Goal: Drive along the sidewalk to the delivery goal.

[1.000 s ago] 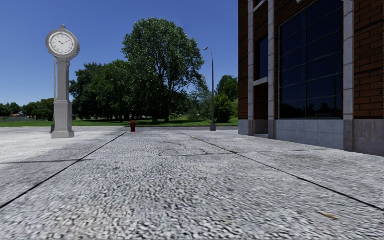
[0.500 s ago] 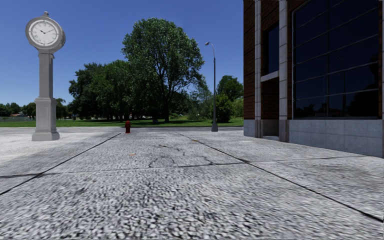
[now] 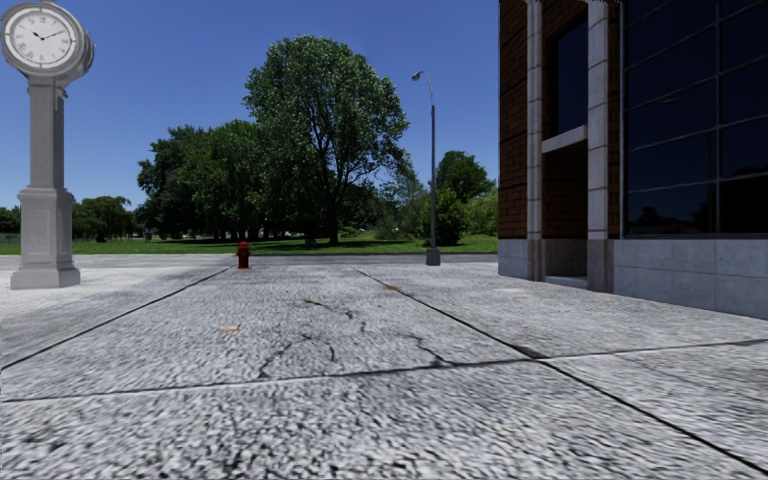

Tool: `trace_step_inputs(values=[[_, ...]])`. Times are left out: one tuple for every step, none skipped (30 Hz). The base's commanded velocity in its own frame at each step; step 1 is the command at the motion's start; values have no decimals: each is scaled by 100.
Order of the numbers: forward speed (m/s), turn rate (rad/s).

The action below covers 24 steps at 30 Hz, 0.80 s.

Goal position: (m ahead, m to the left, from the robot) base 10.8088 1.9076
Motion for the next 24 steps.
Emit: trace_step_inputs(values=[[200, 0], [200, 0], [200, 2], [200, 2], [200, 9], [200, 16], [200, 19], [200, 20], [200, 20], [200, 20], [200, 20], [200, 20], [200, 21], [200, 21], [200, 22], [200, 23], [200, 26], [200, 27], [200, 27], [200, 27], [200, 27], [200, 27], [200, 27], [200, 27]])
